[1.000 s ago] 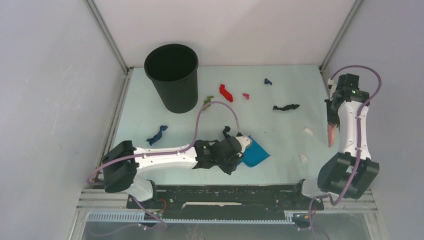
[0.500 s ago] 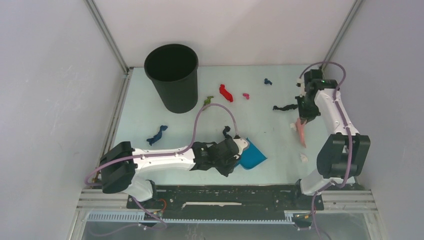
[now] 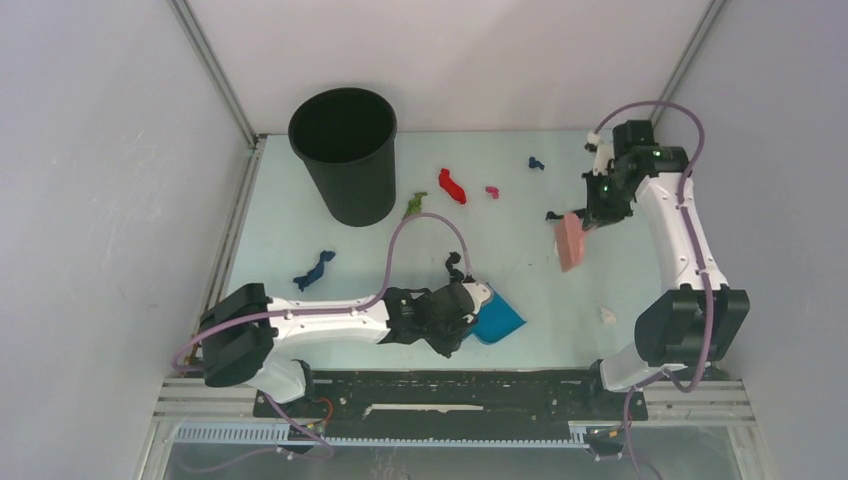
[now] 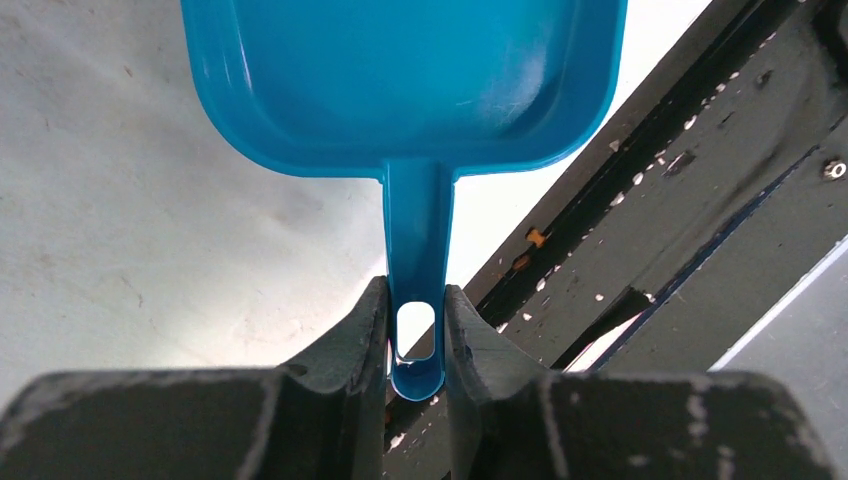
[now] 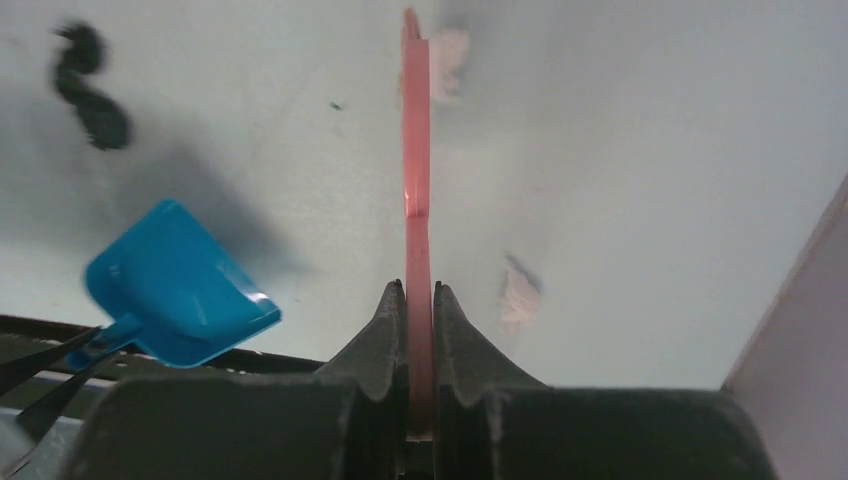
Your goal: Sweep away the paper scraps from the table
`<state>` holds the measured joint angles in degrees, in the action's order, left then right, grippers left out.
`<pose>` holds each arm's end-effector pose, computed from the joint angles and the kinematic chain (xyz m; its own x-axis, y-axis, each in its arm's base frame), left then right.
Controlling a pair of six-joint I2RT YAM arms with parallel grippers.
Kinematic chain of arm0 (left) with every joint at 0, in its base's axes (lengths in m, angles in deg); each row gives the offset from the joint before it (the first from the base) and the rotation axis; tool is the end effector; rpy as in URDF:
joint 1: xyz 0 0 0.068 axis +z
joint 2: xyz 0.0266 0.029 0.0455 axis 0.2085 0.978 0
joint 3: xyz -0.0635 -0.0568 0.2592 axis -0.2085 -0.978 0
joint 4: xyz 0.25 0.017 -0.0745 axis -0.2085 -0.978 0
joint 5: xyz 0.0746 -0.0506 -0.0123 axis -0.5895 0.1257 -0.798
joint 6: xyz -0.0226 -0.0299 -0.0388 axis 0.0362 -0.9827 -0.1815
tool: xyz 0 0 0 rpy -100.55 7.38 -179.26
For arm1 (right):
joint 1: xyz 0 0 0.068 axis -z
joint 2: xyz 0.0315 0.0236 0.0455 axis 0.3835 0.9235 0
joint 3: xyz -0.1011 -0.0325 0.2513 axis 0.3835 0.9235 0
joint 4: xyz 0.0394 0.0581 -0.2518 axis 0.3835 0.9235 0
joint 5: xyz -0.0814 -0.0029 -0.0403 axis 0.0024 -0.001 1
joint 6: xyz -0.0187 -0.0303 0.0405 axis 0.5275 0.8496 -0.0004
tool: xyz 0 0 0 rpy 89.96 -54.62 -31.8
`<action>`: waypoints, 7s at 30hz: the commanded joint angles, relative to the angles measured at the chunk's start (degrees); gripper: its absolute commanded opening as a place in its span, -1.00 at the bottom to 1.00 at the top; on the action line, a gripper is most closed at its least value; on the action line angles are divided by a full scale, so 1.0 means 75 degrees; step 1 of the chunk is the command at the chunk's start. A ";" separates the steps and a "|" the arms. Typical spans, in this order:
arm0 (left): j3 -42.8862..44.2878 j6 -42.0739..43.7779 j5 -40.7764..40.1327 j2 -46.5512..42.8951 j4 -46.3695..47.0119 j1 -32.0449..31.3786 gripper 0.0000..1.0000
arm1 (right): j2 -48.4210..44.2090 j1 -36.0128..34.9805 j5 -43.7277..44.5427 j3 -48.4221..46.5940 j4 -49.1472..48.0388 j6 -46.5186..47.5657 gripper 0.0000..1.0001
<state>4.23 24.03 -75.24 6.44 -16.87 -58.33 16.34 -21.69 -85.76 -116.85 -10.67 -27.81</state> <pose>0.1017 -0.2802 0.2019 -0.6170 0.5823 -0.5294 0.7518 0.6349 -0.1780 0.2974 -0.0014 0.3351 -0.9233 -0.1148 -0.3665 -0.1370 0.9900 0.0350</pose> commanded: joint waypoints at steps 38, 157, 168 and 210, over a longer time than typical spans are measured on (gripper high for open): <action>-0.0132 -0.0905 -0.0398 -0.0799 0.0039 -0.0168 -1.00 | 0.3375 0.1239 -0.4339 -0.1112 -0.2962 -0.4709 -1.00; 0.1785 -0.0014 -0.0722 0.1148 -0.1558 -0.0531 -0.99 | -0.1692 -0.1203 -0.0043 0.2296 -0.4208 0.8154 -1.00; 0.3877 0.0587 0.0087 0.2456 -0.3043 0.0627 -1.00 | 0.1658 0.0693 0.1724 -0.1096 -0.3795 0.4986 -1.00; 0.7160 0.1329 0.0466 0.5033 -0.3849 0.1355 -1.00 | 0.0047 -0.1294 -0.2228 0.1195 0.0058 0.1581 -1.00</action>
<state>60.05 33.74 -70.34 48.12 -49.48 -48.10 20.37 -30.74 -97.38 -109.49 -18.54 -12.93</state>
